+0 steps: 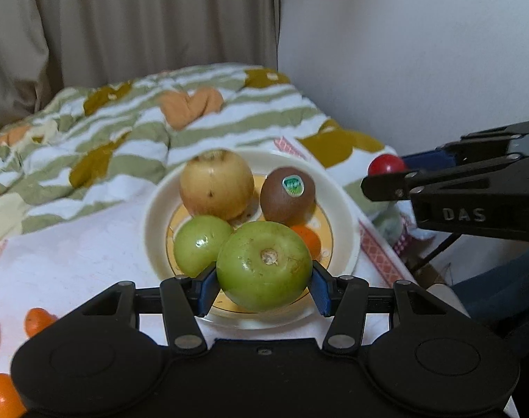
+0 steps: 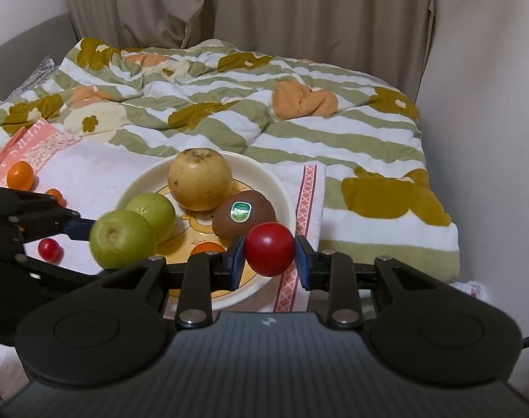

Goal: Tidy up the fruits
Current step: 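Open the left tool to drop the apple in the bowl while the right tool releases the tomato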

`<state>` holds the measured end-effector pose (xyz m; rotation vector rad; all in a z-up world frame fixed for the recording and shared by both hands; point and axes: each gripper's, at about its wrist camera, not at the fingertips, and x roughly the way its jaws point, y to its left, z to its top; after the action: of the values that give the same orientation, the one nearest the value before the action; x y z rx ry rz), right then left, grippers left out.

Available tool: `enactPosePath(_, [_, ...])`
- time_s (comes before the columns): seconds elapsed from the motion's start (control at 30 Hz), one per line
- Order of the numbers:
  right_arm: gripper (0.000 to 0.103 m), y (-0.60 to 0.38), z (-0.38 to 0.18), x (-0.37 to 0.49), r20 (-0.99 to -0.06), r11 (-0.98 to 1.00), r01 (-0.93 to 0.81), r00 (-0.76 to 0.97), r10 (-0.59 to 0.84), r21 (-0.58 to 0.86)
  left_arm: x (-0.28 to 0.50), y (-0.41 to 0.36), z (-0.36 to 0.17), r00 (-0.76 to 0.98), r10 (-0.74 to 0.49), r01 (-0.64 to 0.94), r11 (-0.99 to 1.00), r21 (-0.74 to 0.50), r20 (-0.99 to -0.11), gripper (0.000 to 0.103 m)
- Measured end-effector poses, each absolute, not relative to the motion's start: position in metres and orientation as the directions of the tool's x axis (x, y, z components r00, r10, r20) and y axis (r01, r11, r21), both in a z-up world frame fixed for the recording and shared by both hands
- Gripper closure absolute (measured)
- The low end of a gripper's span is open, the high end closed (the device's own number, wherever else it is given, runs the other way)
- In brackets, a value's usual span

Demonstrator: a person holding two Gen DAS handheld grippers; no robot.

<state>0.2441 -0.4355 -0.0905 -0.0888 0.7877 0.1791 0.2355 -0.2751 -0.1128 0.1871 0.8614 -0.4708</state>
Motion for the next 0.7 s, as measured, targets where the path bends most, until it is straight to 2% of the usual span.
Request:
enactPosePath(0.5, [0.057, -0.437, -0.101, 0.257, -0.728, 0.985, -0.173, 0.676, 0.118, -0.001, 0.261, -0.292, -0.140, 0.458, -0.317, 0.498, 0.865, -0.056, -0.830, 0.044])
enactPosePath(0.53, [0.057, -0.437, -0.101, 0.256, -0.727, 0.985, -0.171, 0.677, 0.116, -0.001, 0.260, -0.291, -0.139, 0.460, -0.327, 0.502, 0.863, -0.062, -0.826, 0.036])
enactPosePath(0.57, [0.057, -0.437, -0.100, 0.256, -0.725, 0.986, -0.169, 0.679, 0.115, -0.001, 0.260, -0.291, -0.136, 0.465, -0.335, 0.503, 0.861, -0.067, -0.819, 0.023])
enactPosePath(0.63, [0.057, -0.438, -0.099, 0.255, -0.722, 0.986, -0.168, 0.682, 0.114, -0.003, 0.258, -0.289, -0.130, 0.482, -0.344, 0.505, 0.861, -0.065, -0.806, 0.007])
enactPosePath(0.7, [0.058, -0.437, -0.098, 0.255, -0.721, 0.986, -0.169, 0.684, 0.115, -0.003, 0.253, -0.288, -0.123, 0.490, -0.346, 0.505, 0.861, -0.063, -0.800, 0.006])
